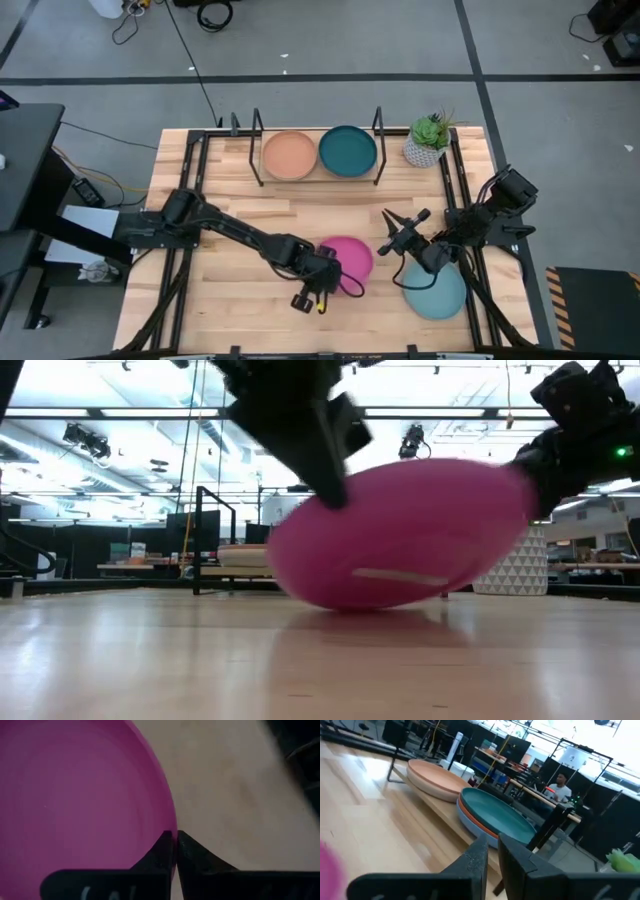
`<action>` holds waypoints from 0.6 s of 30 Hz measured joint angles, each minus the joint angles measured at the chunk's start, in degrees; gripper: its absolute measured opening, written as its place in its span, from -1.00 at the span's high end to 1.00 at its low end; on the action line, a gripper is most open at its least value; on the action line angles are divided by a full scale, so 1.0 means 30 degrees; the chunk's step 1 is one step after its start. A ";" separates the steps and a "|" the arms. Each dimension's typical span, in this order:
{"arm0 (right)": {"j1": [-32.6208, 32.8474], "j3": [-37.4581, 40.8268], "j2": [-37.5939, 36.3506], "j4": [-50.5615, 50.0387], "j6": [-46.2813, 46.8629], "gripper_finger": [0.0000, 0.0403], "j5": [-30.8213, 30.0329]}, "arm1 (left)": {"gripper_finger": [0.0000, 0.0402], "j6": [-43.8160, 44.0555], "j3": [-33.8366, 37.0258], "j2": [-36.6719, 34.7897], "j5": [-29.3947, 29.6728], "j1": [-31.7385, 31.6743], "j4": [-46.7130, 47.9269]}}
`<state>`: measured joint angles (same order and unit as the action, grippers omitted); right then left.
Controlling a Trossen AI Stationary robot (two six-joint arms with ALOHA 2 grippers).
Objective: Place and stack plates onto a shelf
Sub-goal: Stack the pink plate on top of the the green plate on the shelf
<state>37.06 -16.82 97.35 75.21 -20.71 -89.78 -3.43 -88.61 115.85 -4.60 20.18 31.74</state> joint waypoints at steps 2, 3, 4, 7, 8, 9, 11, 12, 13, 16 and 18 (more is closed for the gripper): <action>0.0180 -0.0007 -0.0004 0.0309 -0.0059 0.75 0.0251 | 0.93 0.0194 0.0010 -0.0577 0.1320 0.0019 0.1238; 0.0277 -0.0007 -0.0004 0.0296 -0.0138 0.75 0.0801 | 0.93 0.0291 0.0010 -0.0892 0.2083 0.0097 0.1768; 0.0348 -0.0007 -0.0004 0.0292 -0.0153 0.75 0.1452 | 0.93 0.0216 0.0010 -0.1304 0.3051 0.0115 0.2153; 0.0490 -0.0015 -0.0004 0.0303 -0.0153 0.75 0.3441 | 0.93 -0.0666 0.0003 -0.2269 0.6034 0.0124 0.2568; 0.0511 -0.0022 -0.0004 0.0303 -0.0143 0.75 0.3828 | 0.93 -0.1059 0.0003 -0.2528 0.7016 0.0125 0.2604; 0.0525 -0.0022 -0.0004 0.0303 -0.0042 0.75 0.4140 | 0.93 -0.1549 0.0003 -0.2762 0.8049 0.0091 0.2514; 0.0520 -0.0022 -0.0004 0.0303 0.0258 0.75 0.4627 | 0.93 -0.2548 -0.0001 -0.3046 1.0326 -0.0059 0.2470; 0.0525 -0.0022 -0.0004 0.0285 0.0541 0.75 0.4938 | 0.93 -0.3108 -0.0005 -0.3080 1.1219 -0.0218 0.2486; 0.0518 -0.0022 -0.0004 0.0210 0.0904 0.75 0.5470 | 0.93 -0.3676 -0.0005 -0.3078 1.1780 -0.0475 0.2524; 0.0510 -0.0024 -0.0004 -0.0147 0.1808 0.75 0.8461 | 0.93 -0.4602 0.0003 -0.2998 1.1723 -0.1769 0.2696; 0.0510 -0.0029 -0.0004 -0.0598 0.2343 0.75 1.1167 | 0.93 -0.5118 -0.0005 -0.2869 1.0988 -0.2933 0.2657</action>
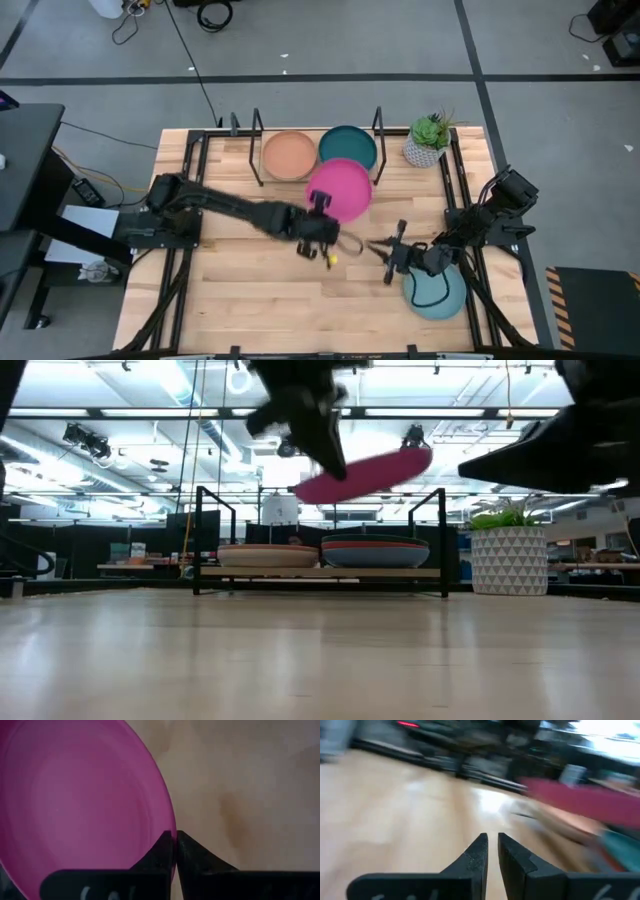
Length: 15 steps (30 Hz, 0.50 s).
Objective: Place and stack plates onto a shelf
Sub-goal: Stack the pink plate on top of the the green plate on the shelf
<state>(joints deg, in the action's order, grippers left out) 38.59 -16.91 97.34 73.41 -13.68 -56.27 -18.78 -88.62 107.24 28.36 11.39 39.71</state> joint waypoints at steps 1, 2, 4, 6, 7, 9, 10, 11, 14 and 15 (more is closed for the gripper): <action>0.0000 0.0000 0.0000 -0.0197 0.0135 0.75 0.1352 | 0.93 -0.0355 0.0007 0.0042 -0.0318 -0.0588 0.0077; -0.0015 0.0000 0.0000 -0.0382 0.0150 0.75 0.2626 | 0.93 -0.0781 0.0007 0.0051 -0.0689 -0.1154 0.0067; -0.0015 -0.0004 0.0000 -0.0468 0.0068 0.75 0.4100 | 0.93 -0.1662 0.0005 0.0037 -0.1656 -0.2379 -0.0312; -0.0015 -0.0007 0.0000 -0.0431 0.0061 0.75 0.4224 | 0.93 -0.2395 0.0007 0.0037 -0.3001 -0.3561 -0.0413; -0.0015 -0.0007 0.0000 -0.0432 0.0064 0.75 0.4008 | 0.93 -0.2660 0.0007 0.0037 -0.3604 -0.4101 -0.0505; -0.0029 -0.0007 0.0000 -0.0542 0.0295 0.75 0.3454 | 0.93 -0.3237 0.0007 0.0037 -0.4531 -0.5075 -0.0817; -0.0029 -0.0007 0.0000 -0.0756 0.0571 0.75 0.3346 | 0.93 -0.3513 -0.0027 0.0119 -0.4583 -0.5448 -0.0888; -0.0022 -0.0007 0.0000 -0.1013 0.0827 0.75 0.3343 | 0.93 -0.3746 -0.0139 0.0218 -0.4589 -0.5788 -0.0816; -0.0024 -0.0007 0.0000 -0.1388 0.1254 0.75 0.3313 | 0.93 -0.4301 -0.0864 0.0478 -0.4675 -0.6468 -0.0763; -0.0022 -0.0007 0.0000 -0.1413 0.1333 0.75 0.3259 | 0.93 -0.4473 -0.1188 0.0548 -0.4825 -0.6594 -0.0976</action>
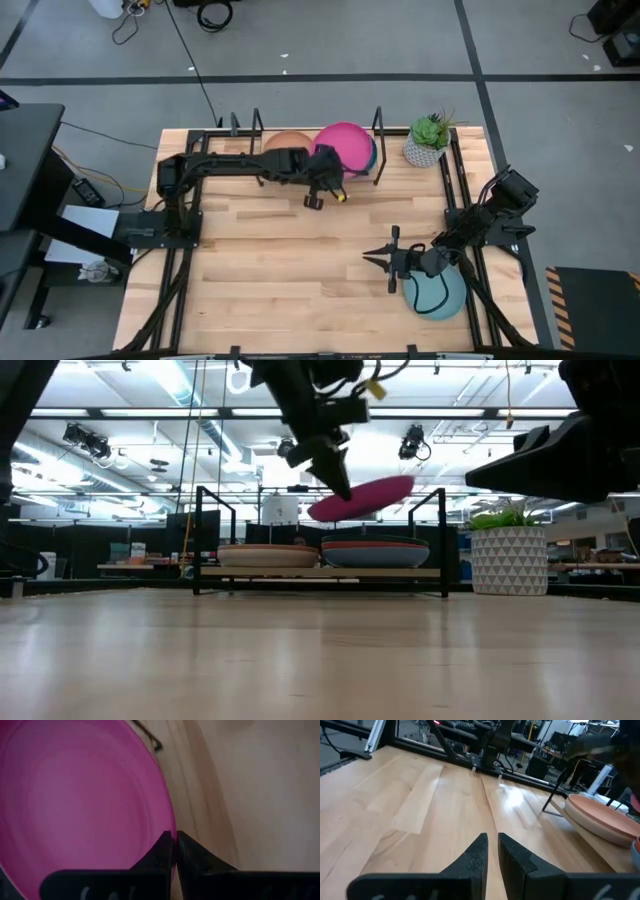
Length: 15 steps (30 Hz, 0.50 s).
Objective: Place and stack plates onto a shelf
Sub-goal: Stack the pink plate on top of the the green plate on the shelf
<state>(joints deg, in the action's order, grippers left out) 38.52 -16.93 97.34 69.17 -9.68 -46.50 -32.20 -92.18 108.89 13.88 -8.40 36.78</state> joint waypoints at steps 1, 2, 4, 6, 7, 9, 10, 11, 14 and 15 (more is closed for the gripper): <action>0.0000 0.0000 0.0000 0.0056 0.0048 0.75 0.0014 | 0.93 -0.0068 -0.0291 0.0141 -0.0209 -0.0114 0.0090; 0.0000 0.0000 0.0000 0.0070 0.0186 0.75 0.0027 | 0.93 -0.0184 -0.0713 0.0388 -0.0364 -0.0179 0.0189; 0.0000 0.0000 0.0000 0.0105 0.0312 0.75 -0.0054 | 0.93 -0.0656 -0.1478 0.1033 -0.0417 -0.0185 0.0211; 0.0000 0.0000 0.0000 0.0153 0.0441 0.75 0.0021 | 0.93 -0.1316 -0.2269 0.1682 -0.0373 -0.0198 0.0544; 0.0000 0.0011 0.0000 0.0147 0.0473 0.75 0.0017 | 0.93 -0.1654 -0.2617 0.2019 -0.0377 -0.0251 0.0551; -0.0003 0.0015 0.0000 0.0124 0.0548 0.75 0.0116 | 0.93 -0.2521 -0.2961 0.2481 -0.0258 -0.0336 0.0564; -0.0005 0.0015 0.0000 0.0075 0.0600 0.75 0.0116 | 0.93 -0.3031 -0.3032 0.2709 -0.0191 -0.0415 0.0581; 0.0002 0.0015 0.0000 0.0065 0.0608 0.75 0.0168 | 0.93 -0.3504 -0.3045 0.2891 -0.0041 -0.0512 0.0609; 0.0012 0.0015 0.0000 -0.0088 0.0608 0.75 0.0232 | 0.90 -0.4161 -0.2999 0.3344 0.0589 -0.0764 0.0750; 0.0027 0.0015 0.0000 -0.0117 0.0602 0.75 0.0232 | 0.88 -0.4133 -0.2986 0.3375 0.0887 -0.0848 0.0780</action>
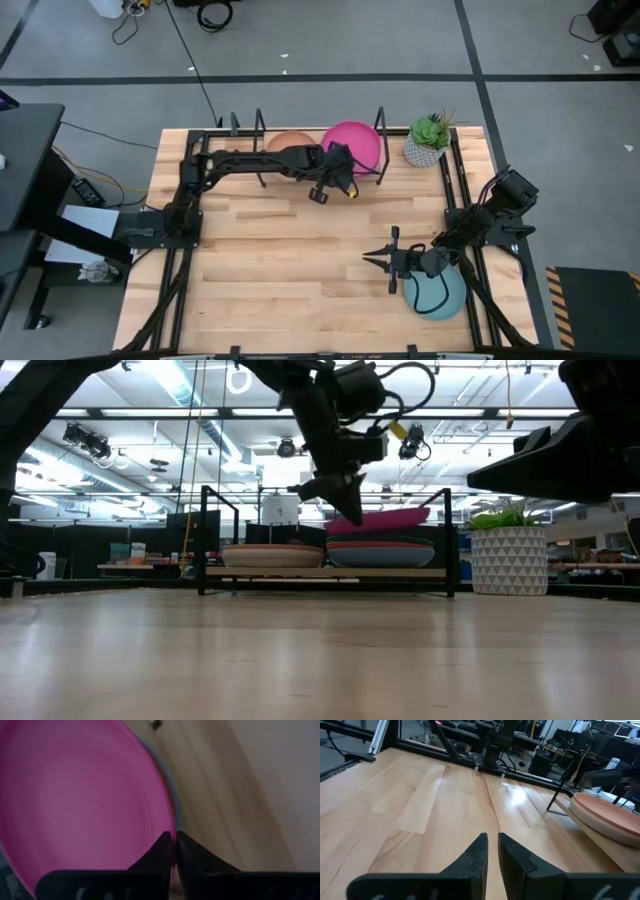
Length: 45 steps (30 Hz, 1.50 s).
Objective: Place and stack plates onto a shelf
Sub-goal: Stack the pink plate on top of the the green plate on the shelf, then stack the light blue plate on top of the the brown plate on the shelf
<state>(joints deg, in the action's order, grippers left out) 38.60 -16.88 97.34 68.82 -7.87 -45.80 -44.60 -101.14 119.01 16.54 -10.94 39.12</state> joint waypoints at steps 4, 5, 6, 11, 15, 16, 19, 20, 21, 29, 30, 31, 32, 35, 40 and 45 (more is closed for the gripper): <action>0.0002 0.0007 0.0000 -0.0158 0.0017 0.75 -0.0007 | 0.70 0.0129 -0.0046 0.0052 0.0075 -0.0217 -0.0427; 0.0002 0.0007 0.0000 -0.0217 0.0071 0.75 -0.0009 | 0.65 0.0131 -0.0044 0.0073 0.0077 -0.0219 -0.0544; 0.0002 0.0007 0.0000 -0.0285 0.0071 0.75 -0.0015 | 0.59 0.0131 -0.0044 0.0076 0.0074 -0.0219 -0.0712; 0.0005 0.0007 0.0000 -0.0362 0.0156 0.75 -0.0007 | 0.39 0.0563 -0.0053 0.0076 0.0310 -0.0150 -0.1406; 0.0002 0.0007 0.0000 -0.0425 0.0209 0.75 -0.0013 | 0.36 0.2168 -0.0594 0.0076 0.0322 -0.0090 -0.1284; 0.0002 0.0007 0.0000 -0.0430 0.0204 0.75 -0.0015 | 0.36 0.2440 -0.0682 0.0076 0.0321 -0.0036 -0.1214; 0.0002 0.0007 0.0000 -0.0454 0.0180 0.75 -0.0015 | 0.36 0.3908 -0.0787 0.0076 0.0489 0.0127 -0.1070; 0.0003 0.0007 0.0000 -0.0497 0.0180 0.75 -0.0015 | 0.36 0.4676 -0.0794 0.0076 0.0386 0.0259 -0.0902; 0.0010 0.0007 0.0000 -0.0567 0.0180 0.75 -0.0015 | 0.36 0.5430 -0.0808 0.0076 0.0064 0.0430 -0.0566; 0.0477 0.0007 0.0000 -0.0983 0.0872 0.75 -0.0026 | 0.37 1.0082 -0.0001 0.0024 -0.6123 0.3299 0.3346; 0.0529 -0.0009 0.0000 -0.0979 0.1054 0.75 -0.0095 | 0.38 1.0068 0.0489 -0.0058 -0.6109 0.3820 0.3104; 0.0557 -0.0062 0.0000 -0.1005 0.1136 0.75 -0.0208 | 0.41 1.0076 0.1052 -0.0208 -0.6123 0.4301 0.2687; 0.0577 -0.0184 0.0000 -0.1133 0.1231 0.75 -0.0289 | 0.44 1.0117 0.1613 -0.0405 -0.6130 0.4786 0.1900; 0.0629 -0.0891 -0.0007 -0.2633 0.1549 0.75 -0.0284 | 0.54 1.0660 0.3264 -0.1561 -0.6220 0.5841 -0.0084; 0.0406 -0.3547 0.0000 -0.8970 0.2835 0.75 0.0031 | 0.70 1.1885 0.6878 -0.3553 -0.5909 0.6782 -0.3579; 0.0109 -0.6074 -0.0004 -1.3737 0.3277 0.75 0.1133 | 0.78 1.2840 1.0342 -0.6121 -0.5463 0.7797 -0.6723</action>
<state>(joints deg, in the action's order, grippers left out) 38.93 -35.11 97.33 27.61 1.96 -42.40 -6.08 -70.12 100.65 0.15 12.45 18.95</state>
